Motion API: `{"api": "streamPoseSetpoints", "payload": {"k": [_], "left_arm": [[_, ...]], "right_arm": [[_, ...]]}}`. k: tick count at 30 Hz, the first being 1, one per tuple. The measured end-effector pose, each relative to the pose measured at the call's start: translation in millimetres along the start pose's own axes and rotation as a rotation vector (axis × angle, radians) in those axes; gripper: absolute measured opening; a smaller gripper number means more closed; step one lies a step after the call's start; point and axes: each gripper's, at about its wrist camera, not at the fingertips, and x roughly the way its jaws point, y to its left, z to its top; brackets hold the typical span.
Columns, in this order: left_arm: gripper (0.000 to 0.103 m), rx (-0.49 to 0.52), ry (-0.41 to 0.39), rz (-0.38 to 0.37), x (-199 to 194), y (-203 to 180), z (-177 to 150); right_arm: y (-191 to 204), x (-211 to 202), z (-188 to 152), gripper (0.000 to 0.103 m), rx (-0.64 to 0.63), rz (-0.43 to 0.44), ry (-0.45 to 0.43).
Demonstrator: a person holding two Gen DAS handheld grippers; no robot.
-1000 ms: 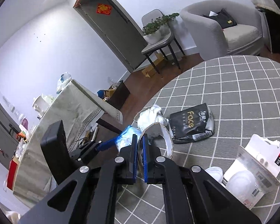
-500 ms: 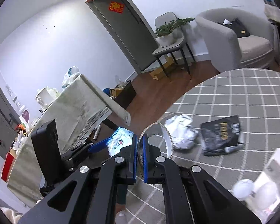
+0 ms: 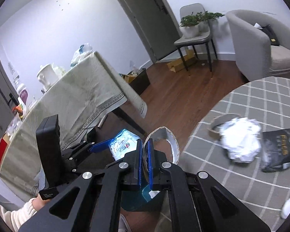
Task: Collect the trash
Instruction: 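Carry both to the teal bin, open the left tool while the right holds the tape roll above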
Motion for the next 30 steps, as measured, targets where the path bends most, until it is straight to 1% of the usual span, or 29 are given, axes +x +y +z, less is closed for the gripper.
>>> {"api": "streamPoseSetpoints", "payload": {"k": [4, 8, 13, 19, 22, 25, 27, 28, 29, 30], "left_arm": [[0.074, -0.017, 0.045, 0.009, 6, 25, -13], [0.074, -0.071, 0.108, 0.014, 18, 56, -29], [0.074, -0.094, 0.2, 0.05, 39, 88, -55], [0.074, -0.105, 0.292, 0.075, 55, 114, -79], [0.075, -0.109, 0.354, 0.08, 63, 130, -94], [0.076, -0.114, 0.385, 0.078, 66, 138, -103], [0.078, -0.121, 0.413, 0.073, 68, 143, -109], [0.08, -0.123, 0.424, 0.066, 69, 145, -111], [0.085, -0.122, 0.434, 0.06, 69, 147, -113], [0.087, -0.118, 0.436, 0.06, 68, 147, -113]], "right_arm": [[17, 22, 0, 0.005, -0.018, 0.012, 0.026], [34, 49, -1, 0.005, -0.039, 0.035, 0.065], [49, 80, -7, 0.005, -0.05, 0.038, 0.123], [59, 113, -15, 0.005, -0.043, 0.038, 0.178], [65, 126, -17, 0.005, -0.04, 0.041, 0.193], [71, 137, -18, 0.005, -0.042, 0.04, 0.206], [74, 145, -20, 0.005, -0.045, 0.036, 0.216], [75, 150, -20, 0.005, -0.045, 0.033, 0.221], [77, 153, -21, 0.005, -0.047, 0.031, 0.227], [78, 159, -23, 0.005, -0.05, 0.027, 0.236]]}}
